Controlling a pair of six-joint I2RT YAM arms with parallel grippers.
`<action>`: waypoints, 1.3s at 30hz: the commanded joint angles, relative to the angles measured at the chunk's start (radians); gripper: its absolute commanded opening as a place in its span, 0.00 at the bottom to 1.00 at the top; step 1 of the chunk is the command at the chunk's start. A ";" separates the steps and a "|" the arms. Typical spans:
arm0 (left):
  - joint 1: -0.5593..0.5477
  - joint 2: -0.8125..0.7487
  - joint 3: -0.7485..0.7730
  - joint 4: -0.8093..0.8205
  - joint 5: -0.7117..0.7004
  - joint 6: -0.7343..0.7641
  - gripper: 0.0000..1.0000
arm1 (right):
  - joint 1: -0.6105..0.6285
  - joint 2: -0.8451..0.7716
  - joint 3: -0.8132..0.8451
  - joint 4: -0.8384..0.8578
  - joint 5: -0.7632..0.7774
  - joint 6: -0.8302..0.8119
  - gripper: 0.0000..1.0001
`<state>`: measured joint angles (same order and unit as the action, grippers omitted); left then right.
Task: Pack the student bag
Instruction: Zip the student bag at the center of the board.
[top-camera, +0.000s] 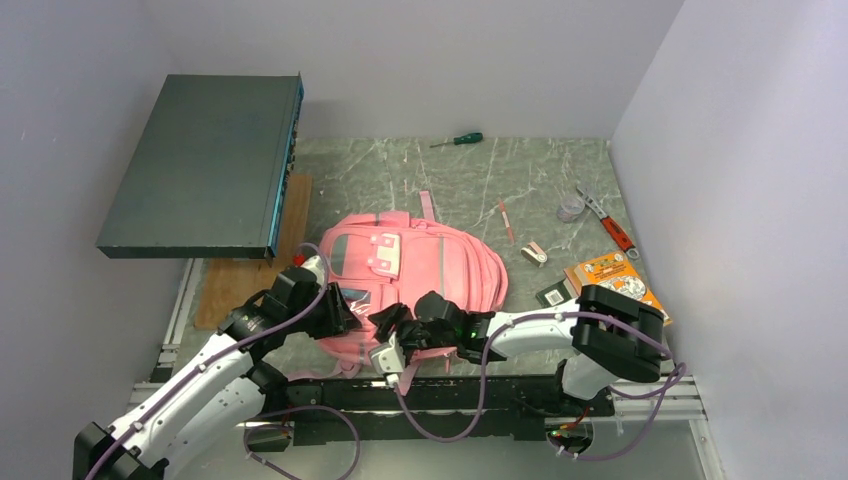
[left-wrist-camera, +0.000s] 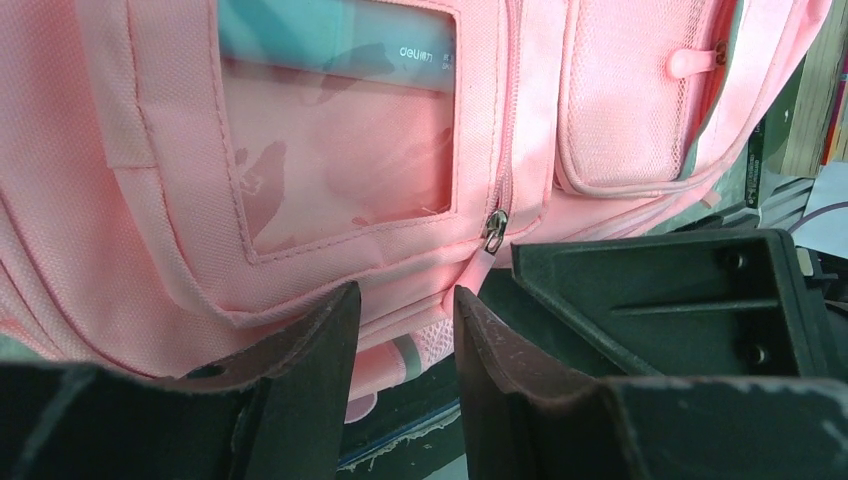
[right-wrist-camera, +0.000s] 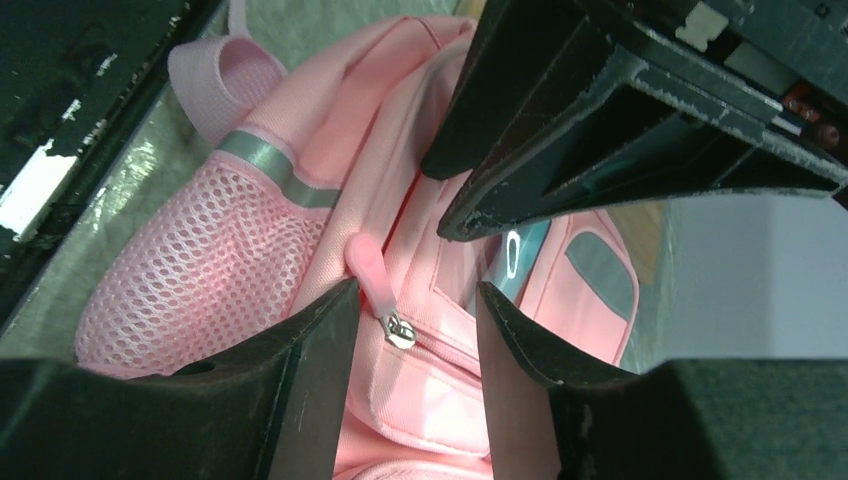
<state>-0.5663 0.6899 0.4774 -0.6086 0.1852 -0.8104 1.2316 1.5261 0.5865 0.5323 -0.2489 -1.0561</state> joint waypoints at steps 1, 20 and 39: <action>-0.001 -0.007 -0.011 -0.006 -0.028 -0.018 0.44 | 0.013 0.016 0.046 -0.086 -0.086 -0.025 0.48; -0.001 -0.084 -0.033 -0.065 -0.096 -0.052 0.40 | 0.028 0.162 0.178 -0.299 -0.068 0.004 0.23; -0.001 -0.005 -0.066 -0.026 -0.129 -0.064 0.28 | -0.035 0.011 -0.016 0.225 -0.153 0.802 0.00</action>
<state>-0.5705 0.6537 0.4343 -0.6525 0.1204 -0.8661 1.2156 1.5810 0.6174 0.5922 -0.2752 -0.5961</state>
